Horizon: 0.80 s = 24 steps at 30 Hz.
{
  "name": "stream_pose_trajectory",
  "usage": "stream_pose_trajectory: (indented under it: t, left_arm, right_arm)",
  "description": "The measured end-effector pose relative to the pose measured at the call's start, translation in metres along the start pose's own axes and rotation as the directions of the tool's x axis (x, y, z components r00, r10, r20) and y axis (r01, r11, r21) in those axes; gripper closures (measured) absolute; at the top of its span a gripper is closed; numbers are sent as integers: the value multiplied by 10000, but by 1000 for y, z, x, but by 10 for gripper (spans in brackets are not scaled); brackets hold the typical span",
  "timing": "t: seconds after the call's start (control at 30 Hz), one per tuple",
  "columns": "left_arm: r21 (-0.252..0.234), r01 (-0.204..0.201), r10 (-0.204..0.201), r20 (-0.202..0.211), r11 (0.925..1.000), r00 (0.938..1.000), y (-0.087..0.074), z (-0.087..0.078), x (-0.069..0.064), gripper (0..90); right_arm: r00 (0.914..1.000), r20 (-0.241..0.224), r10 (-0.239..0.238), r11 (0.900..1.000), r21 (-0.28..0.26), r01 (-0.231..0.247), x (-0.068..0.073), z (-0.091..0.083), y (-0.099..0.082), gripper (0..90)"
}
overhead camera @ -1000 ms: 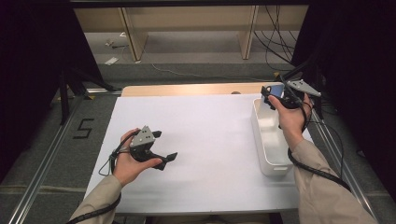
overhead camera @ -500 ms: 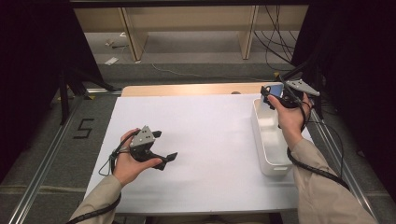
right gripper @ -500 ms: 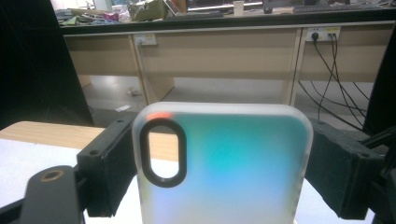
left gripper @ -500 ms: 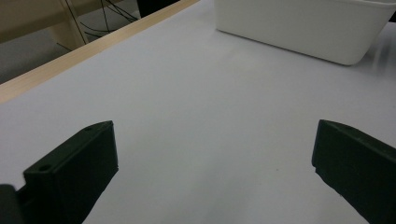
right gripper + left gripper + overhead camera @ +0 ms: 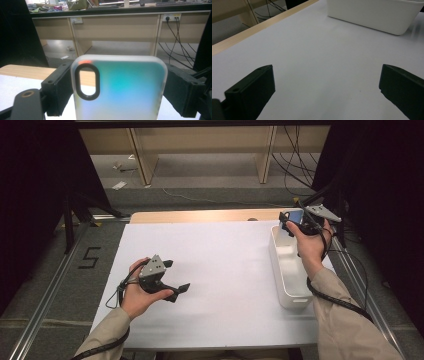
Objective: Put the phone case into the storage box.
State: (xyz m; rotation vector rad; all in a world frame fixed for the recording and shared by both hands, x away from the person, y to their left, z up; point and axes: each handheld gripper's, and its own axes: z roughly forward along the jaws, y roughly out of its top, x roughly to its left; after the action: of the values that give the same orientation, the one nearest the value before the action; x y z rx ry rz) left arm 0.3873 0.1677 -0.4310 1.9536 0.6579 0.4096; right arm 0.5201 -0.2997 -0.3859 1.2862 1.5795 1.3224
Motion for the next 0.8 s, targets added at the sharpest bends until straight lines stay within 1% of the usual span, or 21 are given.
stream_pose_trajectory:
  t: [0.8]
  left_arm:
    - [0, 2, -2, 16, 10000, 10000, 0, 0, -1, 0]
  right_arm:
    - [10000, 44, -24, 9999, 100, 24, -2, 6, -2, 178]
